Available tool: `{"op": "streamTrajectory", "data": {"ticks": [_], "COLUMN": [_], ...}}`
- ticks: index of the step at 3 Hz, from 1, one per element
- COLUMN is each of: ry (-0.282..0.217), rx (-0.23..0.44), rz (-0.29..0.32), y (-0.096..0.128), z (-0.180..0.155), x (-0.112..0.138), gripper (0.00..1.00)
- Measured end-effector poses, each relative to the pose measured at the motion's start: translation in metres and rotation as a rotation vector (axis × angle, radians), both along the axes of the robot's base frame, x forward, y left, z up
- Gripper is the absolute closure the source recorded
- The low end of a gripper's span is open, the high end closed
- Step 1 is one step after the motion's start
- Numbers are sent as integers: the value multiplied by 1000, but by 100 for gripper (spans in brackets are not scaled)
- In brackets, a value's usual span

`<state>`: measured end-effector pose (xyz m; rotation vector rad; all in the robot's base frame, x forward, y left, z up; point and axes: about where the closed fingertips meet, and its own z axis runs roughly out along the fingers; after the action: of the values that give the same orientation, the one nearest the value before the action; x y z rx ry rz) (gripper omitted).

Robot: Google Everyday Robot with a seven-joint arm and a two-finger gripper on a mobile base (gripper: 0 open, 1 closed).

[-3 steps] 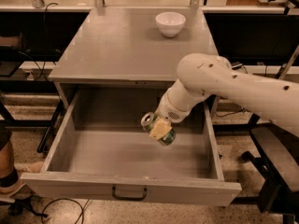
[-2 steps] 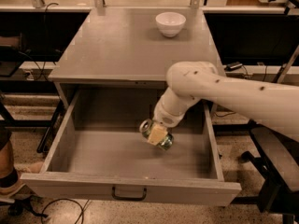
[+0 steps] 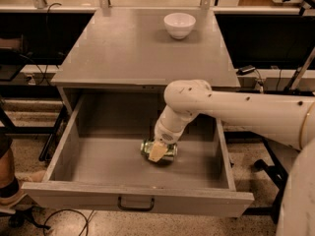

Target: Place green can into top drawer

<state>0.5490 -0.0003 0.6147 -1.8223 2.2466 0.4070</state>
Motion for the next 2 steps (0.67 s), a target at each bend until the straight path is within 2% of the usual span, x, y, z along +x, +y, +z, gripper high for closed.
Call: {"op": "streamTrajectory", "data": {"ticks": [1,2], "ry": [10,13], "rx": [5,4], "rz": [1,3], "y": [3,4], "z": [-4,-6], "x": [0,-1], "gripper": [81,58]}}
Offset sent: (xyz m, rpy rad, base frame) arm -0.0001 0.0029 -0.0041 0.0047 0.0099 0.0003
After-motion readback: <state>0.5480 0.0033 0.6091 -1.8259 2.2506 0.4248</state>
